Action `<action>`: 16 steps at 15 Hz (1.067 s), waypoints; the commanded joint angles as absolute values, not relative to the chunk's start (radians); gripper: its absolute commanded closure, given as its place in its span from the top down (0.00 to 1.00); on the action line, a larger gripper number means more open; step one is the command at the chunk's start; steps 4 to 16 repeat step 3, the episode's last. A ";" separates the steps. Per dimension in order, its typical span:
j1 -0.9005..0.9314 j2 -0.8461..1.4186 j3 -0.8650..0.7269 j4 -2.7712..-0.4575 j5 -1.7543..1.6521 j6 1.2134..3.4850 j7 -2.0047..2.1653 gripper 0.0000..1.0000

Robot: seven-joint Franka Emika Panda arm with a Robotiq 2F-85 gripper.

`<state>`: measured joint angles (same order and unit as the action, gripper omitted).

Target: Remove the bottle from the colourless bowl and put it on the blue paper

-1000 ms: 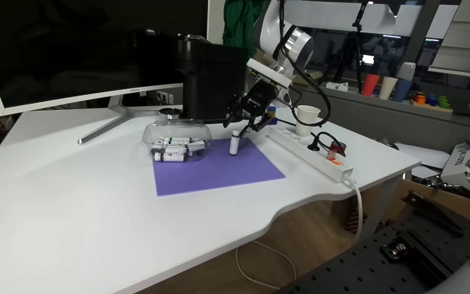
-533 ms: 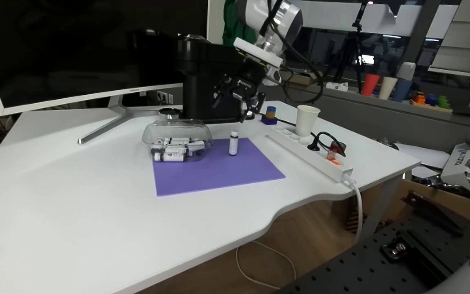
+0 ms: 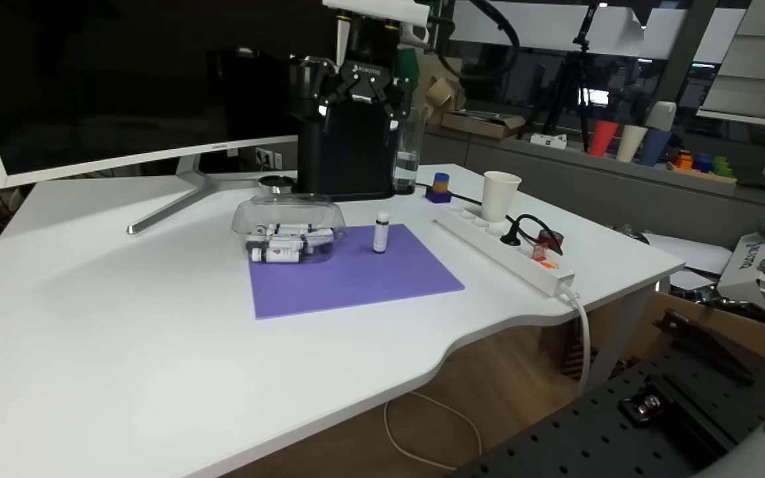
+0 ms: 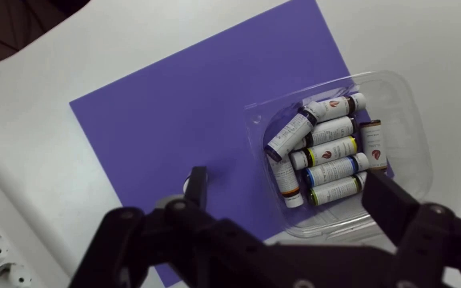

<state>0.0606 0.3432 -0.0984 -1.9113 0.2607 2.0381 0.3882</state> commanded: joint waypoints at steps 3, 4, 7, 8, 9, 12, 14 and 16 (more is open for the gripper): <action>0.121 0.266 -0.045 -2.014 0.130 2.093 0.508 1.00; 0.121 0.266 -0.045 -2.014 0.130 2.093 0.508 1.00; 0.121 0.266 -0.045 -2.014 0.130 2.093 0.508 1.00; 0.121 0.266 -0.045 -2.014 0.130 2.093 0.508 1.00; 0.121 0.266 -0.045 -2.014 0.130 2.093 0.508 1.00; 0.121 0.266 -0.045 -2.014 0.130 2.093 0.508 1.00; 0.121 0.266 -0.045 -2.014 0.130 2.093 0.508 1.00; 0.121 0.266 -0.045 -2.014 0.130 2.093 0.508 1.00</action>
